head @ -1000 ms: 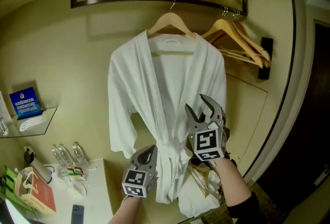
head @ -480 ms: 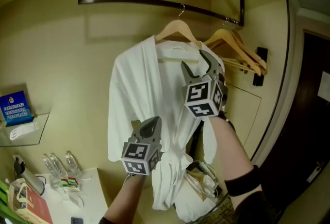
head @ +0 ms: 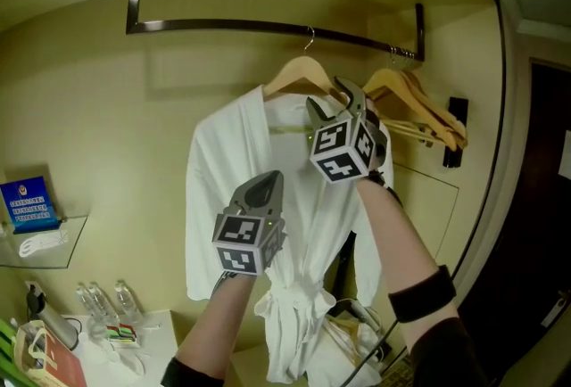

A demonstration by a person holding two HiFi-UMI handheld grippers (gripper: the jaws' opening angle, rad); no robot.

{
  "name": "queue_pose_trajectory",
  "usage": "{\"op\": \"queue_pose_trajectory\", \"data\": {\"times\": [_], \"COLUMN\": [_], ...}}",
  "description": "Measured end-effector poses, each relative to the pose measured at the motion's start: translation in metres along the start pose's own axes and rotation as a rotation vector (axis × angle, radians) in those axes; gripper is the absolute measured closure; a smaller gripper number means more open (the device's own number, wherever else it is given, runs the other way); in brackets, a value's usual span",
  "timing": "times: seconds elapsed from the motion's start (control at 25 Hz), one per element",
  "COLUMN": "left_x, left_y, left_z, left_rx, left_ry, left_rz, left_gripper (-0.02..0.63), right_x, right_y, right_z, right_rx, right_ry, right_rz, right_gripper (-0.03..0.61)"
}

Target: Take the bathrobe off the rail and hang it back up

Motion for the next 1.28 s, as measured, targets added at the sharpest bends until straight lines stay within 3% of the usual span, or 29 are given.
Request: {"op": "queue_pose_trajectory", "data": {"times": [0.28,0.52,0.56,0.6,0.68,1.28], "left_x": [0.040,0.051,0.051,0.051,0.051,0.043], "left_y": [-0.015,-0.022,-0.023,-0.024,-0.025,-0.029], "left_z": [-0.031,-0.037,-0.036,-0.035,-0.034,-0.035], "left_rx": [0.038,0.053,0.051,0.049,0.049,0.064], "left_ry": [0.032,0.046,0.046,0.048,0.051,0.040], "left_rz": [-0.004,-0.007,-0.007,-0.008,-0.009,-0.026], "left_gripper": [0.613,0.613,0.613,0.613,0.613,0.613], "right_x": [0.041,0.065,0.067,0.068,0.070,0.077], "right_y": [-0.002,-0.002,-0.003,-0.004,-0.005,0.003], "right_z": [-0.006,-0.013,-0.013,-0.012,-0.012,-0.021], "right_rx": [-0.091,-0.172,-0.185,-0.196,-0.197,-0.180], "right_ry": [0.015,0.016,0.014,0.012,0.011,-0.003], "right_rz": [0.001,-0.004,-0.017,-0.029,-0.043,0.004], "right_gripper": [0.278,0.274,0.278,0.323,0.351,0.359]}}
Point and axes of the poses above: the fingertips, and each gripper's own axes: x forward along the fingers, y to its right, z out of its underside, the point moved 9 cm from there along -x, backward along the fingers, and after that the axes turned 11 degrees about z, right-handed, at the moved point
